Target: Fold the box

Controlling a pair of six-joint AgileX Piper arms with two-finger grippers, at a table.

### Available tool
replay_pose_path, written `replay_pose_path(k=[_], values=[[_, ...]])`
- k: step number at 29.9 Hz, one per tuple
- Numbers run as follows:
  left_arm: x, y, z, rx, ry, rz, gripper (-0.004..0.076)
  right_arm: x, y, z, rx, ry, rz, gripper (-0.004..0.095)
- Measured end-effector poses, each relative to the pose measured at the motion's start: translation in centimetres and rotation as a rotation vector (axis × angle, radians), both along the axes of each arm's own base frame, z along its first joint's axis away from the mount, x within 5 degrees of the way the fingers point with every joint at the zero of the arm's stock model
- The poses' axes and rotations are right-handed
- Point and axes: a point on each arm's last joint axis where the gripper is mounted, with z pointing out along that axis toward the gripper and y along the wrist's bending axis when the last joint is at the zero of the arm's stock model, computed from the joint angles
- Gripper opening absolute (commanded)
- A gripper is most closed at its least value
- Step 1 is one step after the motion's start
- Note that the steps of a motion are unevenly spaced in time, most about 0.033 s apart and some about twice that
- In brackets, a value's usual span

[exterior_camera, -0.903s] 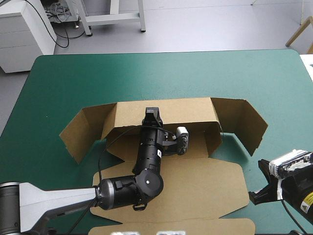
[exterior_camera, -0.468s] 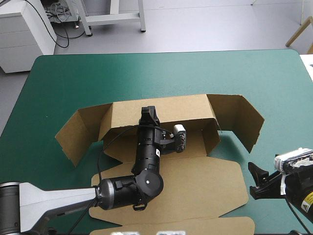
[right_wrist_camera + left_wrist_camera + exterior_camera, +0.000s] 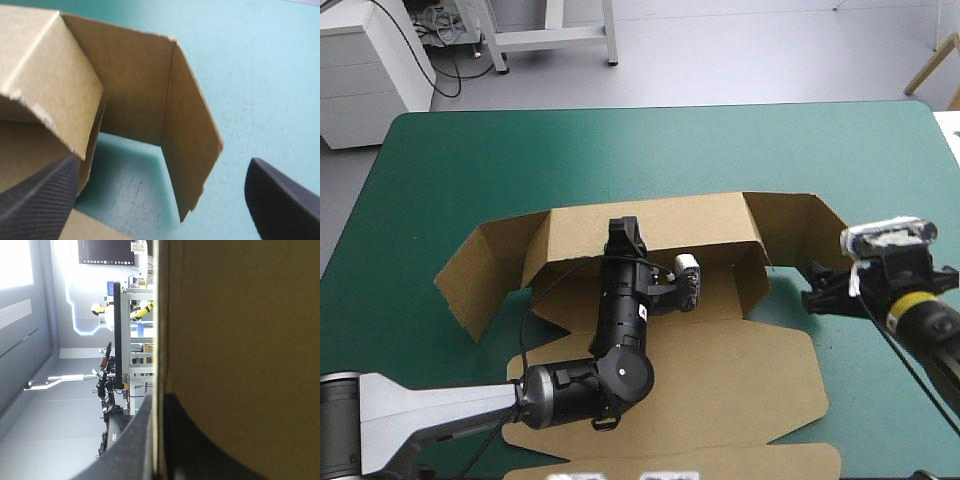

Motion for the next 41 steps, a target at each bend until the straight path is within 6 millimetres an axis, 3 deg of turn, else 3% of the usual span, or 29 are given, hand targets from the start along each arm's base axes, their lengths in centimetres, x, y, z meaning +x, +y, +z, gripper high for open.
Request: replay_pose_path(k=[8, 14, 18, 24, 27, 32, 41], values=[[0.0, 0.0, 0.0, 0.0, 0.0, 0.0, -0.001, 7.7, 3.3, 3.6, -0.092, 0.006, 0.01, 0.0833], [0.0, 0.0, 0.0, 0.0, 0.0, 0.0, -0.001, 13.3, 2.5, 4.9, -0.119, 0.069, -0.028, 0.0833], [0.0, 0.0, 0.0, 0.0, 0.0, 0.0, -0.001, 16.9, 0.8, 4.3, -0.069, 0.226, -0.003, 0.0833], [0.0, 0.0, 0.0, 0.0, 0.0, 0.0, -0.001, 21.4, -1.0, 1.7, 0.037, 0.446, 0.076, 0.0833], [0.0, 0.0, 0.0, 0.0, 0.0, 0.0, -0.001, 22.3, -1.6, 0.6, 0.064, 0.502, 0.084, 0.0833], [0.0, 0.0, 0.0, 0.0, 0.0, 0.0, -0.001, 22.3, -2.1, 0.4, 0.061, 0.512, 0.082, 0.0832], [0.0, 0.0, 0.0, 0.0, 0.001, 0.001, -0.001, 20.1, -2.3, 0.0, 0.061, 0.549, 0.062, 0.0761]])
